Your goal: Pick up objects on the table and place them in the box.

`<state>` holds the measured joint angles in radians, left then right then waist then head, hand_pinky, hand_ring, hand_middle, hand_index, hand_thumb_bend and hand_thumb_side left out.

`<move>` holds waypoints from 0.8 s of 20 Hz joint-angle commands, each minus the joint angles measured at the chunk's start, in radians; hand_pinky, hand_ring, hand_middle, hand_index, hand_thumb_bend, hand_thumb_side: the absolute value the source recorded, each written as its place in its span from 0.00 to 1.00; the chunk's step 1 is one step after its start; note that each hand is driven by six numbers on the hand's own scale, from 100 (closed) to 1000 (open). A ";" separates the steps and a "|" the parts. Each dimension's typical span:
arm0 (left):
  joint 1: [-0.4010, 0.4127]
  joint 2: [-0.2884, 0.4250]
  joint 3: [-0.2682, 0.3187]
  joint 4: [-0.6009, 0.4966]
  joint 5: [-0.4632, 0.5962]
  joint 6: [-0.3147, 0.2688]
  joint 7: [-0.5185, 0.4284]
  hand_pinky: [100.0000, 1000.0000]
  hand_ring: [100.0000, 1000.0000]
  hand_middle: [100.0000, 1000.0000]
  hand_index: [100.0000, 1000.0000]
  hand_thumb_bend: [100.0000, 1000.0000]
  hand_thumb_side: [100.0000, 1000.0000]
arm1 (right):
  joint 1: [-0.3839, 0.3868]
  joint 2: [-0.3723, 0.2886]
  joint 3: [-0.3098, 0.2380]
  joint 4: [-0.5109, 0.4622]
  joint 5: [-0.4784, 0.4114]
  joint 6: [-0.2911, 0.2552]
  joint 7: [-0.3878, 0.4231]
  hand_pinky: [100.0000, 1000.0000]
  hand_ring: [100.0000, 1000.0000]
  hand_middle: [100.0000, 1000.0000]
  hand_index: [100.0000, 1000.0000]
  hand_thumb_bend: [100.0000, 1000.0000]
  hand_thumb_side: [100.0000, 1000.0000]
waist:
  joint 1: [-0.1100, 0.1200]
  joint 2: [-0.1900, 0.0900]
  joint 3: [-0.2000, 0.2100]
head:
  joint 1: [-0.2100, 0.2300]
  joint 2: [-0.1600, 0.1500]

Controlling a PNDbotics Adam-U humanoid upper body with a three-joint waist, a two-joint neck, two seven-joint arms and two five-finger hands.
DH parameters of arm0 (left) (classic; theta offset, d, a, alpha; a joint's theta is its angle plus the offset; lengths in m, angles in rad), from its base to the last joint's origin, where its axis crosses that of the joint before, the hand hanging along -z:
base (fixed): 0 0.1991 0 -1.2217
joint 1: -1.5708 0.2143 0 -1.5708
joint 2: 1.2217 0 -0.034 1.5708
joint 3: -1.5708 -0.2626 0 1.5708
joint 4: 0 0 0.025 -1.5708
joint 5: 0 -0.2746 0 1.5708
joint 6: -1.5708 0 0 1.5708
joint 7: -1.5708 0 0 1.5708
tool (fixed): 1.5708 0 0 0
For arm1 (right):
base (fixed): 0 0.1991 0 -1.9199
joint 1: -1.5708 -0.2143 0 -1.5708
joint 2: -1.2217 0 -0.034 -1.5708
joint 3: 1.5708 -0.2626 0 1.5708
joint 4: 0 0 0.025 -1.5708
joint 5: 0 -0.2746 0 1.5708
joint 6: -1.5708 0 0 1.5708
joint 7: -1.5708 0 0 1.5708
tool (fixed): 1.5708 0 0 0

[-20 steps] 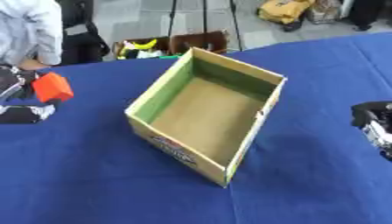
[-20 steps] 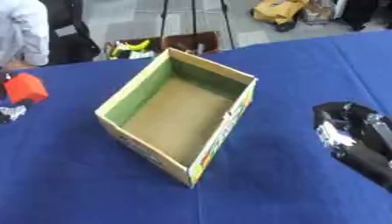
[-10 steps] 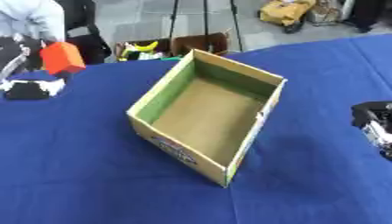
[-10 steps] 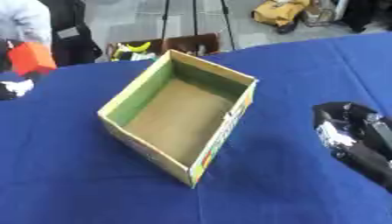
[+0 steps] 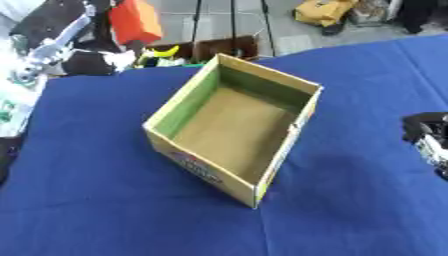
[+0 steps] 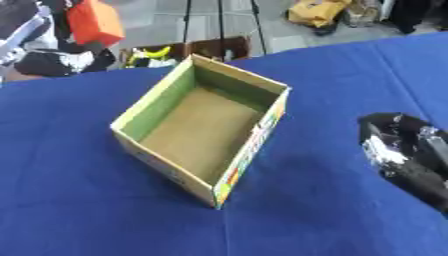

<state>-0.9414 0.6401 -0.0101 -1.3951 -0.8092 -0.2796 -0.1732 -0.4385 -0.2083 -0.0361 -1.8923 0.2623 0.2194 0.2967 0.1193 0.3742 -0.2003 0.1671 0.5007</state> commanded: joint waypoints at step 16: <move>-0.073 -0.187 -0.095 0.011 -0.329 -0.056 -0.045 0.00 0.31 0.26 0.45 0.00 0.53 | -0.024 0.015 0.014 -0.031 -0.004 0.002 0.023 0.82 0.81 0.50 0.72 0.00 0.45 | 0.001 -0.005 -0.034 | 0.023 -0.016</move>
<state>-0.9944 0.4470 -0.1065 -1.3821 -1.1220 -0.3282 -0.2126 -0.4489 -0.1893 -0.0238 -1.8996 0.2612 0.2236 0.3145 0.1268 0.3891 -0.2339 0.1852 0.4966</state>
